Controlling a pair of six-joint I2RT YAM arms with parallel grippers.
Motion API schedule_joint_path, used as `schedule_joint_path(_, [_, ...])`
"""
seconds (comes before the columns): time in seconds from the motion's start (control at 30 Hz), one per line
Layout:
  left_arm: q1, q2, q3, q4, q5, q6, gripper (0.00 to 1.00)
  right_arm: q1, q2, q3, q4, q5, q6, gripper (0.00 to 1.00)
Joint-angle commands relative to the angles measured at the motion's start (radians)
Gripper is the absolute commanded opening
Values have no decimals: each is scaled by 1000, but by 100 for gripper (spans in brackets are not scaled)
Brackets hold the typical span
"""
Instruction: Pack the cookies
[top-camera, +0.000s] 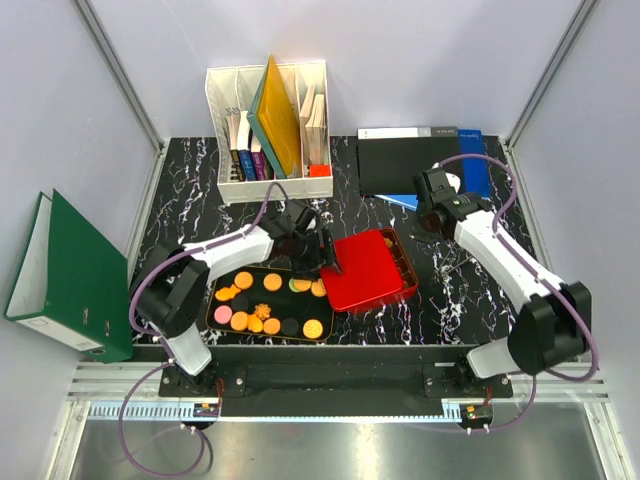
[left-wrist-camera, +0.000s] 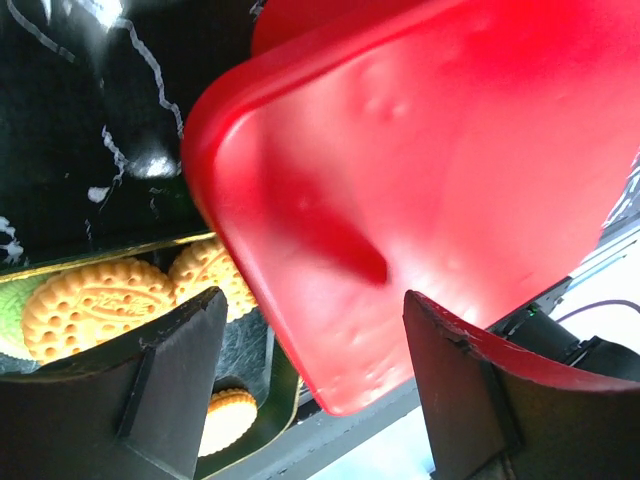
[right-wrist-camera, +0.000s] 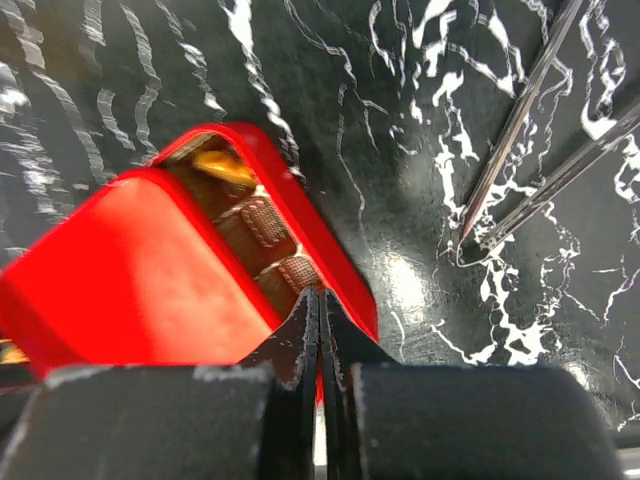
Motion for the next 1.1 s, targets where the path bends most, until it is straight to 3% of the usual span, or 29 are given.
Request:
schedule_joint_path(0.0, [-7, 11, 72, -5, -13, 36, 74, -18, 63, -32, 58, -73, -27, 0])
schedule_joint_path(0.6, [-46, 119, 197, -42, 6, 82, 72, -53, 209, -135, 139, -139, -17, 0])
schedule_joint_path(1.07, [-47, 208, 364, -151, -10, 205, 71, -53, 175, -240, 247, -386, 79, 0])
